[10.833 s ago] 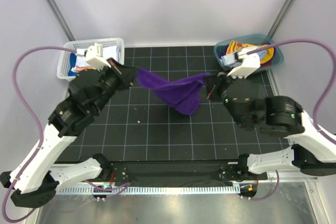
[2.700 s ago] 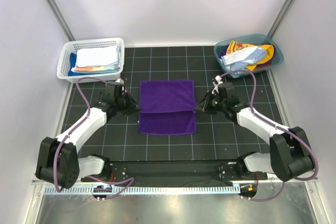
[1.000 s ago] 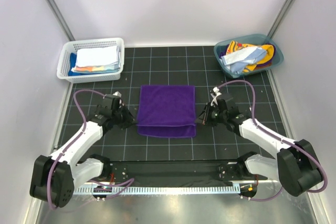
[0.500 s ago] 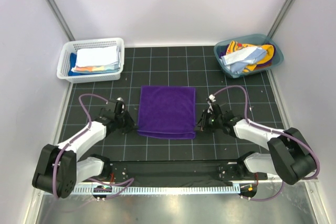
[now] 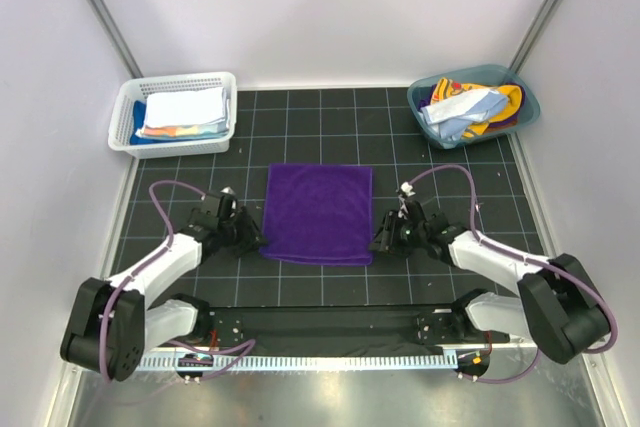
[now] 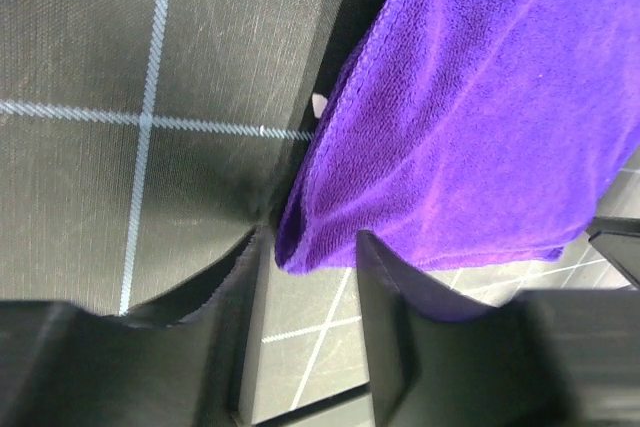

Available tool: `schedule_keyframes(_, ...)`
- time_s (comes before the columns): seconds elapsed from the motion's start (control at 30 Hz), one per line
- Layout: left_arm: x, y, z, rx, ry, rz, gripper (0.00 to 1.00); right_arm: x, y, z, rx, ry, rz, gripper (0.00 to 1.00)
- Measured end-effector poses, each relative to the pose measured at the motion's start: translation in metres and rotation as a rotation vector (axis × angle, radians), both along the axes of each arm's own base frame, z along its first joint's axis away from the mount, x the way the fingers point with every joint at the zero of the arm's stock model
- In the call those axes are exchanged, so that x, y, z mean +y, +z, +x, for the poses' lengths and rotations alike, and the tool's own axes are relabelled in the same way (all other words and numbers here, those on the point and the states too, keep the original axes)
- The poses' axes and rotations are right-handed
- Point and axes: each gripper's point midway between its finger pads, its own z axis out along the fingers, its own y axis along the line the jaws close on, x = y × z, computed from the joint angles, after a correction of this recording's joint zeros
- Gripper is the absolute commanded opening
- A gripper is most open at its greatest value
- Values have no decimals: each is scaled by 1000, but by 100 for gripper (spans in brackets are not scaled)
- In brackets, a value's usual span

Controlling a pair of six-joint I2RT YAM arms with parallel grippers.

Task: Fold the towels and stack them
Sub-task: Fold the towel

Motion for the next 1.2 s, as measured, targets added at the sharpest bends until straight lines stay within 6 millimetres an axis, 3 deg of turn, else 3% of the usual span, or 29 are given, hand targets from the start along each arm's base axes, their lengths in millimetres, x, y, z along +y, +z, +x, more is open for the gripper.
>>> schedule_keyframes(0.3, 10, 21, 0, -40, 30, 41, 45, -6, 17, -5, -22, -12, -28, 45)
schedule_keyframes(0.53, 0, 45, 18, -101, 12, 45, 38, 8, 23, -9, -42, 6, -45, 38)
schedule_keyframes(0.73, -16, 26, 13, -50, -54, 71, 36, 24, 20, -8, -50, 24, -97, 38)
schedule_keyframes(1.0, -26, 3, 10, -25, -92, 110, 35, 6, -5, -8, -34, -57, -207, 38)
schedule_keyframes(1.2, -27, -5, 9, -22, -96, 125, 35, 7, -6, -3, -41, -80, -213, 39)
